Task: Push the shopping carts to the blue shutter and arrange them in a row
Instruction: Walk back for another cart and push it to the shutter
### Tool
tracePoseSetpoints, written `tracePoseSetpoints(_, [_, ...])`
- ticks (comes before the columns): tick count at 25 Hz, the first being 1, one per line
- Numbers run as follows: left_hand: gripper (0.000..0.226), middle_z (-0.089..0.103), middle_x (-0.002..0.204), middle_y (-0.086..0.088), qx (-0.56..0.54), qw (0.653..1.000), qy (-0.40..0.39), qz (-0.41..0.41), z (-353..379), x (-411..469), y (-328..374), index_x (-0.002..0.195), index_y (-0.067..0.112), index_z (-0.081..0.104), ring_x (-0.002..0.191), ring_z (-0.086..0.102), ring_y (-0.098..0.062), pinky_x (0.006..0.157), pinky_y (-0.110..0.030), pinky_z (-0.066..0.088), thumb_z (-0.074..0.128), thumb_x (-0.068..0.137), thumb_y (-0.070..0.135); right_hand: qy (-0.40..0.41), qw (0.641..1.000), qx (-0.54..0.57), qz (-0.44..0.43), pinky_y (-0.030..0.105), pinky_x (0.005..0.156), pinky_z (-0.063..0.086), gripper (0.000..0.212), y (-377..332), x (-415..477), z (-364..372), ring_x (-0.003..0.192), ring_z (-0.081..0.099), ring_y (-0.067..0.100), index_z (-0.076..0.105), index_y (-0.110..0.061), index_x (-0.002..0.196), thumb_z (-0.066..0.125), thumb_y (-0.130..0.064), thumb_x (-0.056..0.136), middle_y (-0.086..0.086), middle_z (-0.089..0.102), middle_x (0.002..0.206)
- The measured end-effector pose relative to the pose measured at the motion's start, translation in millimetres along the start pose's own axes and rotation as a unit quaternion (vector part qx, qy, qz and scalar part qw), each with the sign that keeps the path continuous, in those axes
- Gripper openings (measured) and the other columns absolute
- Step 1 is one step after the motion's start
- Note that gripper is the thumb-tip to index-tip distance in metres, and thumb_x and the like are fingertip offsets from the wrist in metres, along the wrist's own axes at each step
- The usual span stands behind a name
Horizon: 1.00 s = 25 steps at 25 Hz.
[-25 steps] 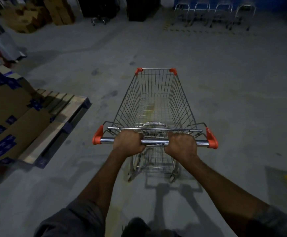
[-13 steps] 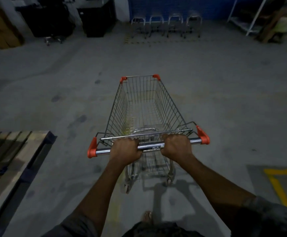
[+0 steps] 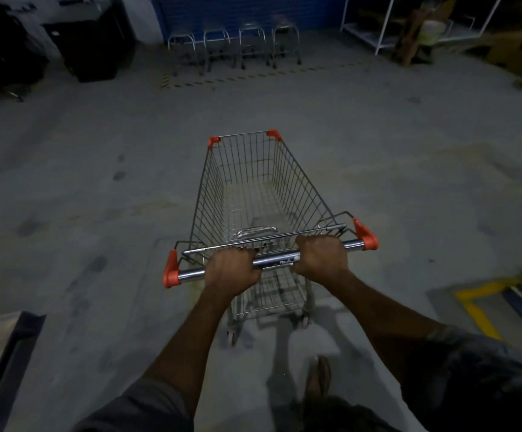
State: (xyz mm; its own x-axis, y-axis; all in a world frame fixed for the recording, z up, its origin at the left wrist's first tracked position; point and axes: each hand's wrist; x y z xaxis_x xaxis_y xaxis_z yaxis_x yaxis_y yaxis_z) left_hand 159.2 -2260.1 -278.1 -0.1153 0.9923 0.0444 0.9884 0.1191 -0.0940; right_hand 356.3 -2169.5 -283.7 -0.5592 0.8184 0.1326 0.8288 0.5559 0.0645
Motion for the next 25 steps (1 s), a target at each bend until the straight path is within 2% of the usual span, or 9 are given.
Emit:
tracePoseSetpoints(4, [0.037,0.074,0.089,-0.006,0.028,0.999,0.008,0.032,7.6,67.1,-6.1,0.104,0.019,0.065,0.080,0.071,-0.030,0.067,-0.032,0.051,0.055,0.083,0.047,0.036,0.999,-0.013,0.011,0.028,0.058,0.036,0.034,25.1,52.5,21.0,0.060,0.057,0.021,0.066,-0.020,0.097,0.069,-0.045,0.074,-0.001,0.066,0.073])
tracePoseSetpoints(7, [0.036,0.073,0.081,-0.006,0.030,0.998,0.006,0.052,14.7,123.8,-11.3,0.101,0.018,0.066,0.073,0.071,-0.031,0.063,-0.032,0.050,0.057,0.079,0.046,0.044,0.999,-0.026,0.019,0.029,0.058,0.041,0.034,48.0,99.5,40.1,0.057,0.060,0.023,0.068,-0.018,0.094,0.075,-0.043,0.072,0.001,0.066,0.069])
tracePoseSetpoints(11, [0.038,0.068,0.062,-0.003,0.049,0.997,0.028,0.055,23.4,208.5,-15.2,0.092,0.020,0.072,0.051,0.065,-0.027,0.050,-0.029,0.048,0.058,0.071,0.047,0.071,0.997,-0.011,0.025,0.030,0.056,0.047,0.034,83.9,169.2,53.9,0.051,0.058,0.024,0.069,-0.015,0.084,0.082,-0.036,0.061,0.003,0.064,0.063])
tracePoseSetpoints(13, [0.035,0.069,0.066,-0.002,0.047,0.997,0.025,0.053,23.5,250.2,-15.6,0.096,0.021,0.071,0.056,0.067,-0.027,0.054,-0.029,0.049,0.062,0.074,0.048,0.079,0.997,-0.006,0.018,0.031,0.055,0.048,0.034,101.2,203.6,59.4,0.051,0.059,0.025,0.069,-0.015,0.082,0.083,-0.034,0.058,0.004,0.064,0.062])
tracePoseSetpoints(18, [0.040,0.074,0.094,-0.002,0.042,0.997,0.000,0.072,19.3,354.8,-11.3,0.109,0.023,0.067,0.087,0.070,-0.026,0.071,-0.031,0.049,0.056,0.083,0.052,0.050,0.998,-0.017,0.033,0.031,0.054,0.048,0.031,147.5,286.2,70.9,0.051,0.060,0.027,0.069,-0.015,0.080,0.079,-0.034,0.058,0.005,0.065,0.062])
tracePoseSetpoints(22, [0.040,0.074,0.091,0.000,-0.019,0.996,-0.054,0.068,20.6,443.0,-10.9,0.096,0.024,0.072,0.088,0.069,-0.022,0.072,-0.029,0.048,0.057,0.078,0.056,0.025,0.998,-0.020,0.055,0.031,0.056,0.050,0.030,183.4,350.2,78.7,0.054,0.062,0.027,0.071,-0.016,0.087,0.073,-0.035,0.064,0.003,0.066,0.064])
tracePoseSetpoints(25, [0.039,0.072,0.086,0.002,-0.088,0.986,-0.131,0.055,25.4,509.8,-11.1,0.090,0.026,0.074,0.083,0.068,-0.018,0.065,-0.026,0.045,0.064,0.071,0.059,0.002,0.998,-0.015,0.063,0.032,0.059,0.049,0.031,210.7,398.1,86.0,0.058,0.063,0.025,0.070,-0.018,0.093,0.069,-0.037,0.069,0.001,0.067,0.069])
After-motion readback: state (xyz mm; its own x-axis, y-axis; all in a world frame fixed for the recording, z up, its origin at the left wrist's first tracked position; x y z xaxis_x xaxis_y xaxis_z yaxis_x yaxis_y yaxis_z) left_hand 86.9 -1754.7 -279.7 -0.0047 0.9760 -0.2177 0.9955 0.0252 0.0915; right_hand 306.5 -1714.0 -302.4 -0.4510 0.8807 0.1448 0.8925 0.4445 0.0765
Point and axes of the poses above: each hand's wrist, its own x-axis towards the middle knuckle, its own z-axis out of the palm, y = z × x
